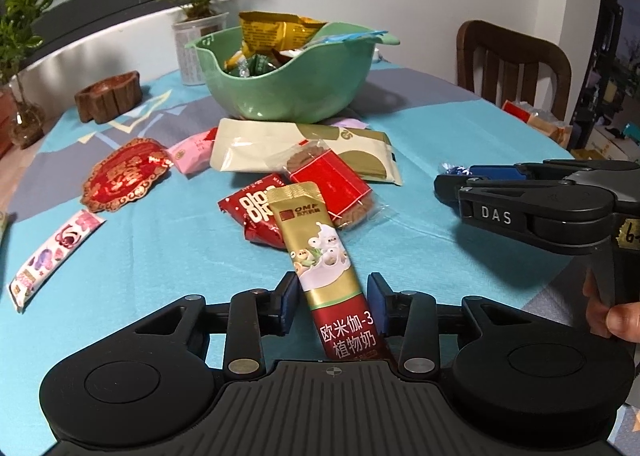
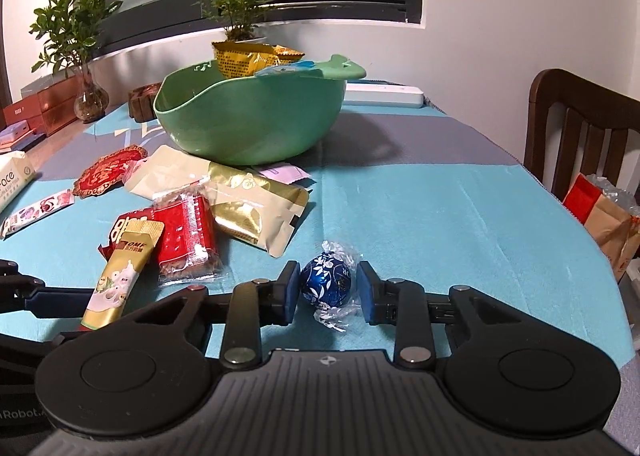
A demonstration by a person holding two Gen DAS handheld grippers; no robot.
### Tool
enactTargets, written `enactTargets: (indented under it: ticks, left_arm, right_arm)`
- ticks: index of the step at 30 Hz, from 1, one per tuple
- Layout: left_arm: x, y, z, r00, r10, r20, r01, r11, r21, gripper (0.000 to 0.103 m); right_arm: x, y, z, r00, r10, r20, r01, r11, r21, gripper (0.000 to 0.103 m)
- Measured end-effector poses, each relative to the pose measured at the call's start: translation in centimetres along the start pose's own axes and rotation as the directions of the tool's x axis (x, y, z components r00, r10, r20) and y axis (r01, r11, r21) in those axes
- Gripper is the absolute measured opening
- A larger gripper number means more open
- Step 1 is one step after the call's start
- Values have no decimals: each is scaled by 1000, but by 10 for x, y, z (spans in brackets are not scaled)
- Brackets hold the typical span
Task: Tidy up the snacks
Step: 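Grasp the red-white milk stick with the left tool while the right tool grasps the blue foil ball, then carry both snacks over the green bowl and open both tools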
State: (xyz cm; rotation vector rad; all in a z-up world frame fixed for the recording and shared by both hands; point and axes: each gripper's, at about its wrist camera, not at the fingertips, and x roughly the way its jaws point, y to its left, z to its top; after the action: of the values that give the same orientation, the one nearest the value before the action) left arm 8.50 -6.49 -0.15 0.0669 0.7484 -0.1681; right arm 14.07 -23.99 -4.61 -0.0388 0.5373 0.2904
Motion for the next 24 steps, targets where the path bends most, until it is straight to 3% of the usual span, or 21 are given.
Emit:
enactTargets:
  ticks: [13, 24]
  left_arm:
    - [-10, 11, 1, 999, 19, 43, -18, 1000, -19, 99]
    - [-21, 40, 8, 995, 34, 93, -24, 994, -104, 98]
  right_arm:
    - [-6, 0, 1, 999, 13, 40, -13, 1000, -1, 35]
    - [-14, -6, 4, 994, 65, 87, -69, 997, 40, 33]
